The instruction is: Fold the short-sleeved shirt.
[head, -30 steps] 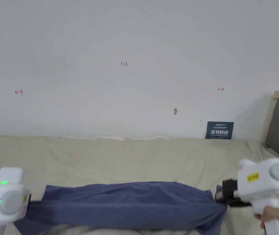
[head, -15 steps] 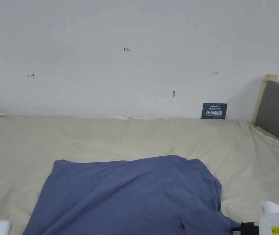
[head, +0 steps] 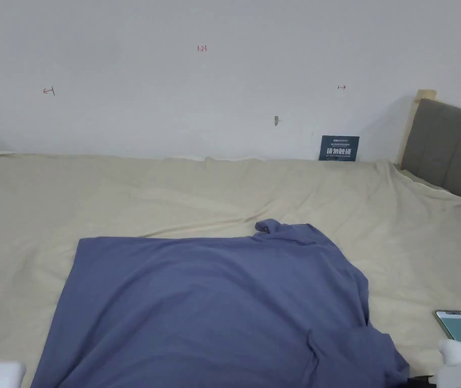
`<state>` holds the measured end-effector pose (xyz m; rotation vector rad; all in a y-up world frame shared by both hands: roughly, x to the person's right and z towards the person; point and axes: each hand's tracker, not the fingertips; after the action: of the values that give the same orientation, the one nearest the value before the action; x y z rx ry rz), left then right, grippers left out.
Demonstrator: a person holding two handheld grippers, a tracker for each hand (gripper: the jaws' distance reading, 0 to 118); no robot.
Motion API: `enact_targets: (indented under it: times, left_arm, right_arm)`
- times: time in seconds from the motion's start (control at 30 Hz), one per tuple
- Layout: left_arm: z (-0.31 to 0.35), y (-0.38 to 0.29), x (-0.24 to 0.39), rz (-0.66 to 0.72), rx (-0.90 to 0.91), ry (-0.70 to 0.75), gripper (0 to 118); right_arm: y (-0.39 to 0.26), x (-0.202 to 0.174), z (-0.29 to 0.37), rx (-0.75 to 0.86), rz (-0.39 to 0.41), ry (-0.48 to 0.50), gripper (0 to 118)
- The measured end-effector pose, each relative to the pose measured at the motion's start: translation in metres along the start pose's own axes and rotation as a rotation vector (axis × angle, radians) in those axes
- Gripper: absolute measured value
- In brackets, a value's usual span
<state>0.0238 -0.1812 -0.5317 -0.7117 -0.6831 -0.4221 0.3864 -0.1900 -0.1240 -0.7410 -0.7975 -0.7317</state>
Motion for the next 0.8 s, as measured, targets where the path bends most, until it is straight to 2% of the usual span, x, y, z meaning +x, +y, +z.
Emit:
enact_targets:
  times: [0.03, 0.07, 0.1, 0.13, 0.17, 0.2, 0.33, 0.43, 0.47, 0.5, 0.6, 0.7, 0.77, 0.8]
  left_arm:
    - [-0.001, 0.001, 0.000, -0.003, -0.004, 0.001, 7]
    - [0.000, -0.001, 0.001, -0.007, -0.012, 0.004, 21]
    - [0.000, -0.002, -0.002, 0.001, -0.008, 0.009, 62]
    - [0.001, -0.003, -0.006, 0.023, -0.003, -0.003, 95]
    - [0.003, -0.003, -0.008, 0.042, 0.004, -0.020, 116]
    - [0.010, -0.004, -0.009, 0.074, 0.033, -0.039, 117]
    - [0.031, 0.002, -0.014, 0.093, 0.060, -0.077, 117]
    - [0.045, 0.003, -0.011, 0.078, 0.068, -0.100, 115]
    - [0.050, -0.001, -0.007, 0.074, 0.069, -0.100, 108]
    - [0.054, -0.004, -0.004, 0.070, 0.073, -0.098, 88]
    - [0.059, -0.018, 0.007, 0.037, 0.080, -0.055, 14]
    - [0.052, -0.036, 0.012, 0.004, 0.023, -0.049, 11]
    - [0.048, -0.047, 0.012, 0.005, 0.005, -0.059, 10]
    - [0.046, -0.050, 0.012, 0.009, -0.009, -0.058, 8]
  right_arm:
    - [0.000, -0.001, -0.002, 0.005, -0.001, 0.002, 4]
    - [0.001, -0.003, -0.003, 0.006, -0.001, 0.000, 11]
    - [0.002, -0.006, -0.004, 0.004, 0.000, -0.017, 34]
    - [0.003, -0.008, -0.003, 0.008, 0.013, -0.042, 62]
    - [0.003, -0.010, -0.001, 0.019, 0.026, -0.046, 86]
    - [0.002, -0.014, 0.004, 0.035, 0.039, -0.052, 95]
    - [-0.004, -0.026, 0.034, 0.156, 0.070, -0.051, 95]
    - [-0.013, -0.040, 0.056, 0.222, 0.095, 0.034, 95]
    - [-0.019, -0.044, 0.061, 0.231, 0.095, 0.055, 94]
    - [-0.027, -0.049, 0.064, 0.236, 0.095, 0.064, 94]
    - [-0.047, -0.065, 0.068, 0.239, 0.134, 0.100, 91]
    - [-0.068, -0.085, 0.068, 0.237, 0.245, 0.128, 86]
    - [-0.079, -0.095, 0.065, 0.219, 0.284, 0.115, 84]
    - [-0.081, -0.103, 0.062, 0.208, 0.297, 0.113, 75]
